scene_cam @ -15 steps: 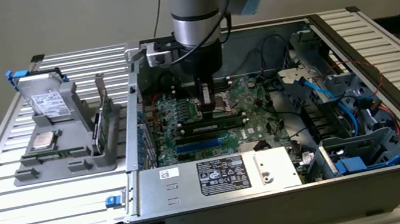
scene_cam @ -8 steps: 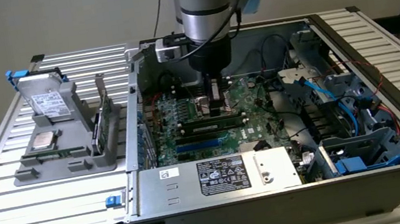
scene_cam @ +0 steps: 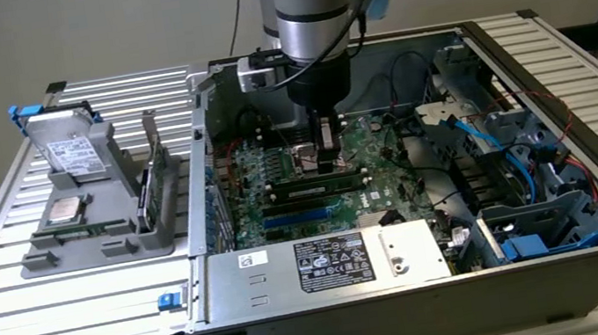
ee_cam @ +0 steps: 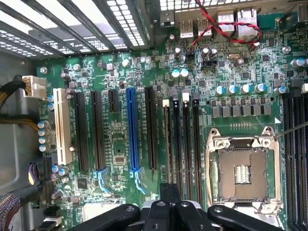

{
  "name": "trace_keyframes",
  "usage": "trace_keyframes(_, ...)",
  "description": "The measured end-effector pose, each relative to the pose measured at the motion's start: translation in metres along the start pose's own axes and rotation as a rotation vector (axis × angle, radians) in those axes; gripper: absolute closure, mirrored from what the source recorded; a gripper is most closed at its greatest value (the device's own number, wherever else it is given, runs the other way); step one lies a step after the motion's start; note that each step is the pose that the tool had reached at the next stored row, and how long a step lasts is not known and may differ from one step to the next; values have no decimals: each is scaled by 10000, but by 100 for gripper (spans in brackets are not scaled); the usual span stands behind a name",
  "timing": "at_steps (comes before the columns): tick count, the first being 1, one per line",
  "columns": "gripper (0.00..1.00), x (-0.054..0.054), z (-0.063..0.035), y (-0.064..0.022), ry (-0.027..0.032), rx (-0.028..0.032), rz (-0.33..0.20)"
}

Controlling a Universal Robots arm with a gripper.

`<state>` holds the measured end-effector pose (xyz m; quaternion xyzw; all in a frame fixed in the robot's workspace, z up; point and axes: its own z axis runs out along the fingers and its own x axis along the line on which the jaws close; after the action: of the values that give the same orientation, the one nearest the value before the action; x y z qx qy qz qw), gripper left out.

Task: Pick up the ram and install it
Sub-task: 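Press down the ram until it locks into place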

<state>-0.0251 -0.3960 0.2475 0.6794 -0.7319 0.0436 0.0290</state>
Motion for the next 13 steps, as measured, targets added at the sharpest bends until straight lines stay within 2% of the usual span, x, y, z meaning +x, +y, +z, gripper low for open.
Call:
trace_keyframes(3,89,0,0,0,3,-11,98)
trace_keyframes(13,89,0,1,-1,40,-169,1653)
